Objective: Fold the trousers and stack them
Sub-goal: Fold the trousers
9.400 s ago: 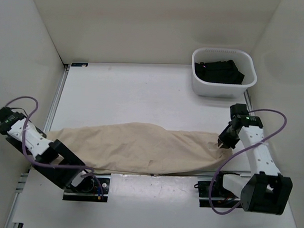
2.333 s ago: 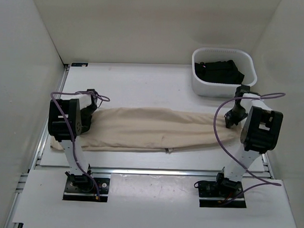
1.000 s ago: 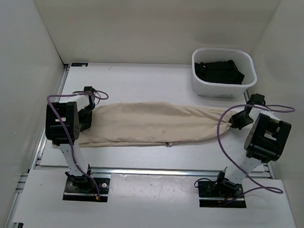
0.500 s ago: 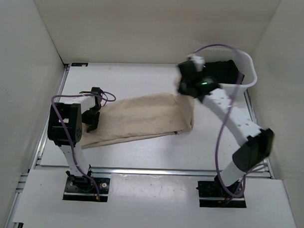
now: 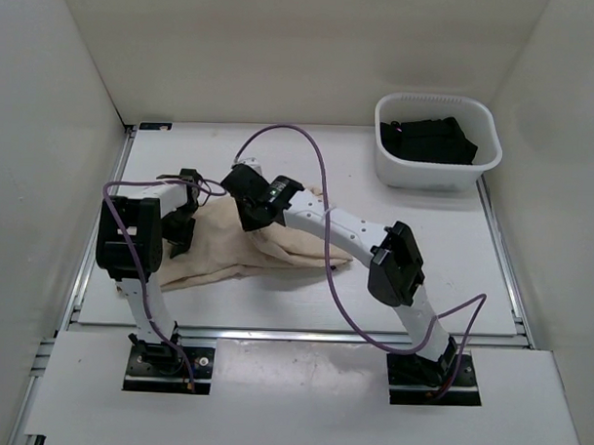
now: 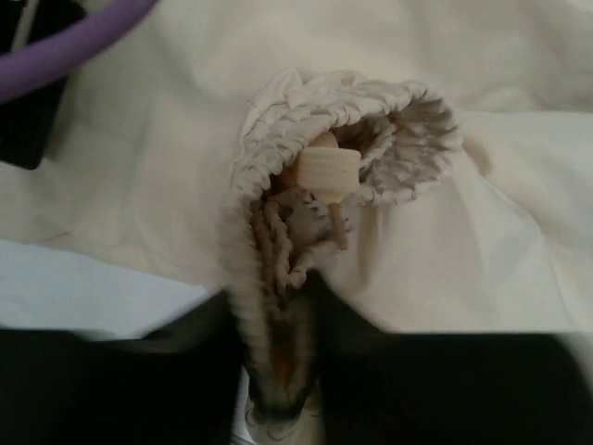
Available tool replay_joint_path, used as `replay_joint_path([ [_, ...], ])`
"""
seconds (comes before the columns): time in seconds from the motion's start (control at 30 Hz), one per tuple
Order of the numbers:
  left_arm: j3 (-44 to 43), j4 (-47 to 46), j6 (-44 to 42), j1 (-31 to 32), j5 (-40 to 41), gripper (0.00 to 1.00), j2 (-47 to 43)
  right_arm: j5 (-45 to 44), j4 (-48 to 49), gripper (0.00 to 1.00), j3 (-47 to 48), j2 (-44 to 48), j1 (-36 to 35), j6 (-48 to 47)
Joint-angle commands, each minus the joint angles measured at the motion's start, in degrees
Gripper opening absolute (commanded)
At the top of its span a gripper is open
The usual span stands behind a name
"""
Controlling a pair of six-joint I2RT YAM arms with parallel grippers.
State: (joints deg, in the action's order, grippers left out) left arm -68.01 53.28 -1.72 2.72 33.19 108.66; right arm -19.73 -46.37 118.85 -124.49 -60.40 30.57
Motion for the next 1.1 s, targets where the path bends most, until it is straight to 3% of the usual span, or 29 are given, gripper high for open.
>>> replay_joint_path([
  [0.0, -0.4, -4.2, 1.7, -1.0, -3.1, 0.85, 1.7, 11.6, 5.2, 0.36, 3.1, -2.0, 0.0, -4.3],
  [0.03, -1.0, -4.2, 1.7, -1.0, -3.1, 0.85, 1.7, 14.3, 5.9, 0.64, 4.3, -3.4, 0.0, -5.8],
  [0.1, -1.0, -4.2, 1.7, -1.7, -3.1, 0.85, 1.7, 18.0, 4.9, 0.79, 9.8, -4.5, -2.1, -12.4],
  [0.13, -1.5, -4.2, 1.7, -2.3, -3.1, 0.85, 1.7, 18.1, 4.2, 0.95, 11.6, -4.5, -2.6, -14.3],
  [0.2, -1.5, -4.2, 1.7, -2.8, -3.7, 0.85, 1.0, 18.1, 2.0, 0.99, 12.0, -1.8, -2.6, -16.9],
  [0.3, -1.5, -3.7, 1.7, -2.8, -3.7, 0.87, -0.5, 5.6, 3.0, 0.99, 0.4, 10.5, 2.0, -9.2],
  [0.37, -2.2, -3.1, 1.7, -2.8, -3.7, 0.87, -1.1, 4.3, 5.1, 0.99, -18.8, 22.1, 10.9, 1.5],
  [0.47, -3.4, -0.9, 1.7, -2.8, -3.7, 0.87, -2.3, 16.4, 12.9, 0.99, -43.1, 32.9, 24.6, 7.3],
  [0.5, -4.2, -0.9, 1.7, -2.8, -3.7, 0.87, -3.1, 19.1, 15.1, 0.99, -47.0, 35.1, 27.2, 7.9],
  [0.7, -6.9, 2.4, 1.7, -2.8, -4.3, 0.87, -5.7, 28.6, 21.0, 0.99, -52.3, 30.3, 35.4, 0.0],
  [0.77, -8.3, 4.5, 1.7, -2.8, -4.3, 0.88, -7.0, 37.0, 25.4, 0.99, -54.7, 28.6, 36.9, 0.0],
  [0.9, -6.1, 5.0, 1.7, -4.7, -3.7, 0.89, -9.4, 38.8, 29.0, 0.99, -58.6, 25.3, 36.9, 3.5],
  [1.0, -3.5, 5.0, 1.7, -8.2, -4.4, 0.9, -11.2, 39.8, 29.8, 0.91, -60.7, 22.8, 36.3, 6.2],
  [1.07, -3.0, 4.5, 1.7, -10.6, -5.0, 0.9, -11.8, 41.5, 31.2, 0.5, -61.3, 22.3, 36.3, 7.2],
])
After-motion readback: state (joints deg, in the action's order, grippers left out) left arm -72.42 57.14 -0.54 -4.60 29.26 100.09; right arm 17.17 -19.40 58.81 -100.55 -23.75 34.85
